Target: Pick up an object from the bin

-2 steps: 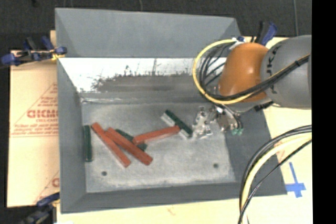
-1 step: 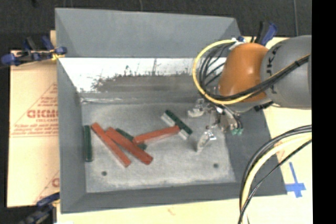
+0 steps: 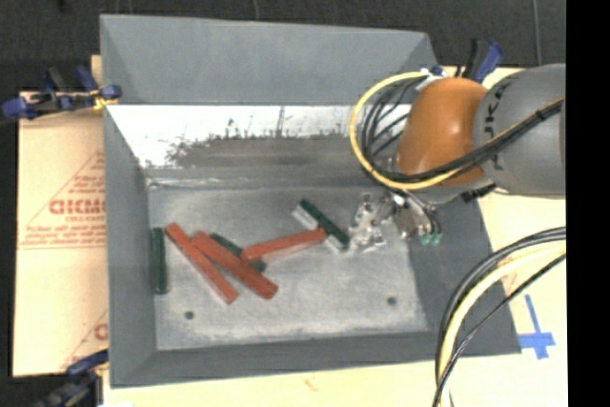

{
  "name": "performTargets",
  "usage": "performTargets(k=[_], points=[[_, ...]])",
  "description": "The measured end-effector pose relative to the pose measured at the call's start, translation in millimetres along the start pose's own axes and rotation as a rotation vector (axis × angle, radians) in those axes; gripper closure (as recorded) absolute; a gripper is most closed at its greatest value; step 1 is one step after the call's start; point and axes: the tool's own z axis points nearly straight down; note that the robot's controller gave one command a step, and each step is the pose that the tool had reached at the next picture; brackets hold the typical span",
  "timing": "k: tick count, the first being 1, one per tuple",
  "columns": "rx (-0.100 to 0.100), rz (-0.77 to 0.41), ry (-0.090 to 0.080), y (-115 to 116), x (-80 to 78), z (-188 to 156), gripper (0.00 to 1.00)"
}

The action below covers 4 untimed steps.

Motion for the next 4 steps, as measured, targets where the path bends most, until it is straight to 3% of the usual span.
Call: performTargets(k=[1,2,3,4], points=[[0.0,0.0,0.0,0.0,0.0,0.0,1.0],[0.001,-0.244,-0.006,-3.1,-26.2,-60.8,0.0],[-0.001,-0.243,-0.002,-2.7,-25.1,-59.1,0.0],[0.005,-0.38,-0.006,60.9,-54.5,0.5,1.0]])
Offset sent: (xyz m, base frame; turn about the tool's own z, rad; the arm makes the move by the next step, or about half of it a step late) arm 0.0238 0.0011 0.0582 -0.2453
